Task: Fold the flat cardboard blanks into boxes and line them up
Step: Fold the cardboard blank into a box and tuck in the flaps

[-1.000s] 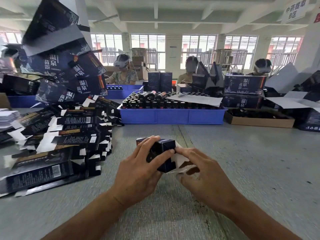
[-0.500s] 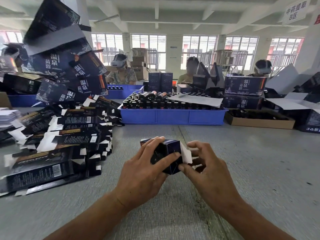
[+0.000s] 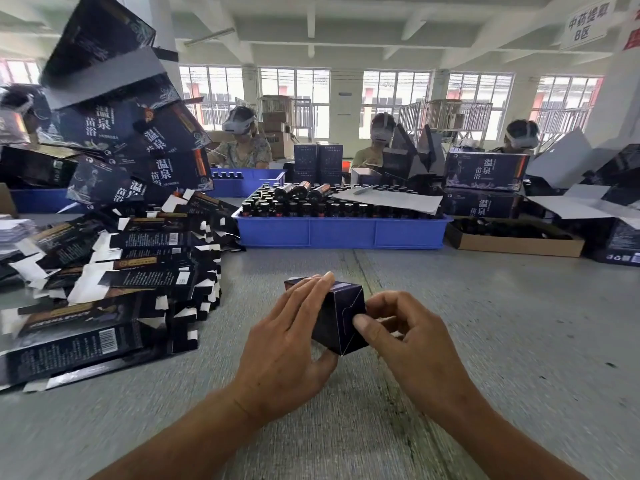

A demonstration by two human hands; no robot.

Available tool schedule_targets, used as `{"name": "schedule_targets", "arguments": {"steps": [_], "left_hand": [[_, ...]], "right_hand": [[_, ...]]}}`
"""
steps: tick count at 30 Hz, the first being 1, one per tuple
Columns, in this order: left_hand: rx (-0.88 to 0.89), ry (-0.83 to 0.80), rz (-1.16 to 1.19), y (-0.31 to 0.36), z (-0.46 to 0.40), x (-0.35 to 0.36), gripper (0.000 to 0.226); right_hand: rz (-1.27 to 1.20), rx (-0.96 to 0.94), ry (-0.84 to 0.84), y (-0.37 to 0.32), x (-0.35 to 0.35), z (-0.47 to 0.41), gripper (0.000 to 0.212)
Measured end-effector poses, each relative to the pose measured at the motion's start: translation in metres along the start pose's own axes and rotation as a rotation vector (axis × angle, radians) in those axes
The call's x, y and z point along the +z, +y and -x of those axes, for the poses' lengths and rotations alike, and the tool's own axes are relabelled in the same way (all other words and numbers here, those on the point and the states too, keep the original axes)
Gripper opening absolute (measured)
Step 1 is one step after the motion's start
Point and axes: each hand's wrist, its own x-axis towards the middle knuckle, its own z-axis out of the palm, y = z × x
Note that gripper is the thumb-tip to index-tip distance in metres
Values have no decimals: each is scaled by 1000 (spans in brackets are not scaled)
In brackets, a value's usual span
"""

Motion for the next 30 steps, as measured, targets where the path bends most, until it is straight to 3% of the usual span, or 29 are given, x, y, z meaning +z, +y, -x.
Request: {"name": "schedule_targets", "arguments": {"steps": [5, 13, 23, 25, 30], "left_hand": [[-9, 9, 50, 4, 1, 1, 82], [-9, -7, 70, 11, 0, -1, 80], [11, -2, 46, 6, 2, 1, 80], [21, 10, 43, 5, 1, 2, 78], [165, -40, -49, 2, 2, 7, 76]], "right_hand": [[-17, 27, -32, -3, 0, -1, 12], [140, -20, 100, -5, 3, 2, 13], [76, -25, -4, -4, 1, 0, 14], [81, -22, -15, -6, 2, 2, 24], [123, 34, -92, -7, 6, 6, 76]]}}
